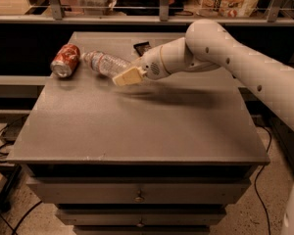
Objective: Move water bottle near coke can
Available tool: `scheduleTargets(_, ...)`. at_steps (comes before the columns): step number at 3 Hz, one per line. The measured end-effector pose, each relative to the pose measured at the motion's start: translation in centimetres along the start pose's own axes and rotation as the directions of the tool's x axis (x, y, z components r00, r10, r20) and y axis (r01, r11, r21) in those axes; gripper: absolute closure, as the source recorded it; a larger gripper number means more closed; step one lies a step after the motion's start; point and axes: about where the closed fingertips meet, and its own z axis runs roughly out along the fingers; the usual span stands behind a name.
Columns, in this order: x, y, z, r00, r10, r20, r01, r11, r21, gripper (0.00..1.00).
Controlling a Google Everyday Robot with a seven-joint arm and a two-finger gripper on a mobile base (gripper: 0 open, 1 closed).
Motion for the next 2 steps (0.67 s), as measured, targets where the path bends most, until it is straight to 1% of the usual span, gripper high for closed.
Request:
scheduleTargets(1,0.04,-0.38,-0.68,1.0,0.014,0.016,-0.015,0.9996,0.024,0.04)
scheduleTargets(2,0.05,-0.37,-0.65,1.0,0.015,0.017,-0.016,0.9996,0.024,0.0)
